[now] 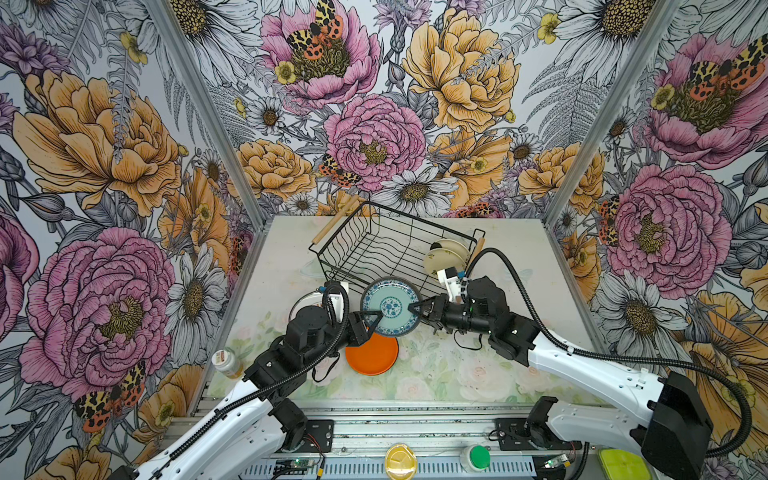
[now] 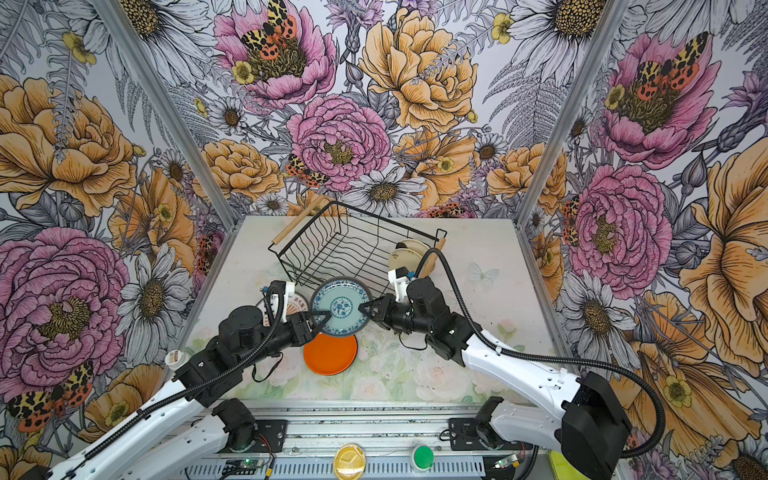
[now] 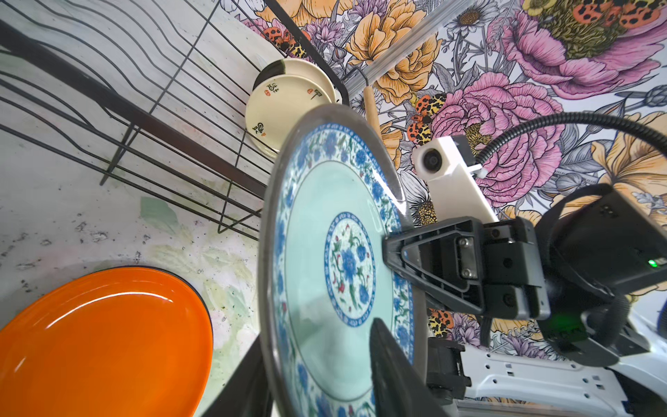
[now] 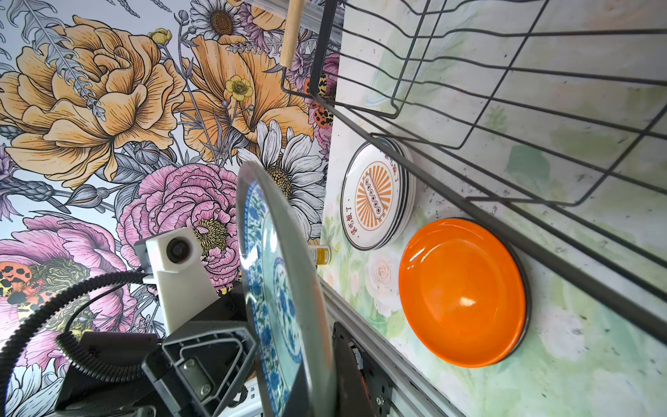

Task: Unload the plates from the dish rack
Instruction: 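Grasp the blue-patterned plate rim with the left gripper while the right gripper releases it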

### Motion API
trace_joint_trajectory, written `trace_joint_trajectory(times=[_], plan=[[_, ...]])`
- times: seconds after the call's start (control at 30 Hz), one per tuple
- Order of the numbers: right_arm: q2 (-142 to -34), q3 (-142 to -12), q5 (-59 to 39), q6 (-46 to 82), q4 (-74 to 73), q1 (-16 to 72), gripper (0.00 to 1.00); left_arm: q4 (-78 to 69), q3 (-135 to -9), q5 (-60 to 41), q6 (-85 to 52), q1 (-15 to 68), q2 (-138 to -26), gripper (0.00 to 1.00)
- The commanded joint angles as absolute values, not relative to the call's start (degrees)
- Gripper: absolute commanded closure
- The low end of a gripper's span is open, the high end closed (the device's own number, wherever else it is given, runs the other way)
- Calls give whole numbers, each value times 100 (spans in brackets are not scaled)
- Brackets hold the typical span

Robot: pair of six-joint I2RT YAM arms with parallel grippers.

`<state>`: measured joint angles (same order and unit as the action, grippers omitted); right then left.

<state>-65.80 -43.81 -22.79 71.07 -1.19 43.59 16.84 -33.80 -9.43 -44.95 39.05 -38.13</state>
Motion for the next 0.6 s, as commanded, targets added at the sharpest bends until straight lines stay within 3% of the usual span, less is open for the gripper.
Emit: trace_joint_trajectory(times=[0.0, 0.23, 0.57], plan=[[-6622, -4586, -2284, 7019, -413, 4406, 99, 1564, -3322, -1077, -4472, 3812, -3824, 66], [-6706, -4713, -2284, 6909, -383, 4447, 90, 1560, -3322, -1188, -4496, 3770, -3897, 78], [-6706, -4898, -2191, 6691, -249, 4475, 56, 1773, -3431, -1275, -4526, 3642, -4012, 98]])
